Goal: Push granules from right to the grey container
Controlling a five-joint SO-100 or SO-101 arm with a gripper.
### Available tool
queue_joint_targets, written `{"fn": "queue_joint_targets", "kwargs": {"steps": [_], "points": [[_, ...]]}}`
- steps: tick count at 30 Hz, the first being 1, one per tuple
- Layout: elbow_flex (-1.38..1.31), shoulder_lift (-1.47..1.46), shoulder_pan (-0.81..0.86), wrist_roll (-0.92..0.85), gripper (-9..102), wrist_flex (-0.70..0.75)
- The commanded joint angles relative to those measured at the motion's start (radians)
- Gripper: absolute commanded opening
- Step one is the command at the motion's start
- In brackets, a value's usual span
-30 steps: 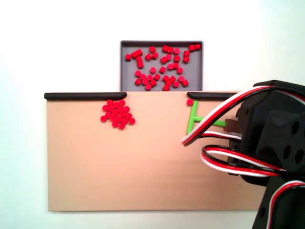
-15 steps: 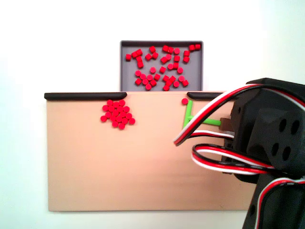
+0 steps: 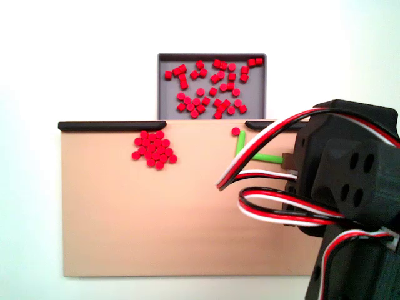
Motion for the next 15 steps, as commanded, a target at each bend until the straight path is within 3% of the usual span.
{"fn": "queue_joint_targets", "kwargs": {"steps": [1,15], "points": [[0.002,0.054,-0.014,-0.153,0,-0.003],[0.0,0.058,-0.025,-0.092,0,-0.005]]}}
